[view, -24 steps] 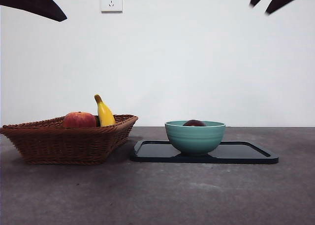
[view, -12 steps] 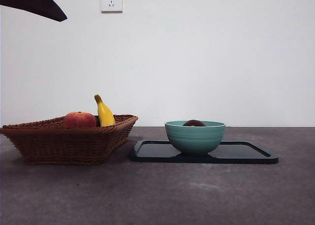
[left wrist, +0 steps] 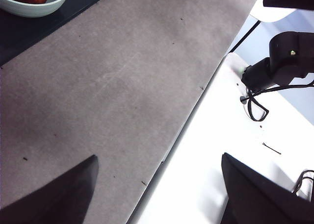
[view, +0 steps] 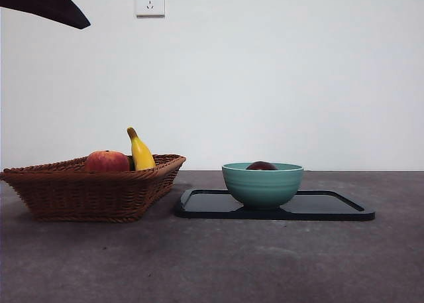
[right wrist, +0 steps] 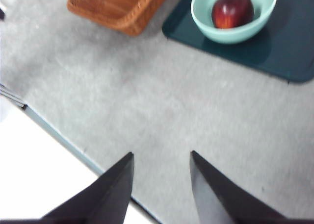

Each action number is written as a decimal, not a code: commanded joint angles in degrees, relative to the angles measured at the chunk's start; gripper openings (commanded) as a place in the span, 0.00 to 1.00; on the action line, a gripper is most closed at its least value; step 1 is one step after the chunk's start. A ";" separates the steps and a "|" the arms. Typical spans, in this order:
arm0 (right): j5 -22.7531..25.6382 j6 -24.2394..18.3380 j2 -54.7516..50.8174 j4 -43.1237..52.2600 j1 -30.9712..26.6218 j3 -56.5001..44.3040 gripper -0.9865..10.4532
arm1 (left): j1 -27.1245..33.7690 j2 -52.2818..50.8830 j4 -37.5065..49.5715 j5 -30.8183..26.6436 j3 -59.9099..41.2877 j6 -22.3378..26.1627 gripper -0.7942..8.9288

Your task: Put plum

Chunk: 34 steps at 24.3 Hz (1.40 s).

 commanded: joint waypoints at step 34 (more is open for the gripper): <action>-0.22 0.00 0.07 0.50 0.35 0.42 0.25 | -2.36 1.73 18.43 -7.13 1.03 -13.18 0.50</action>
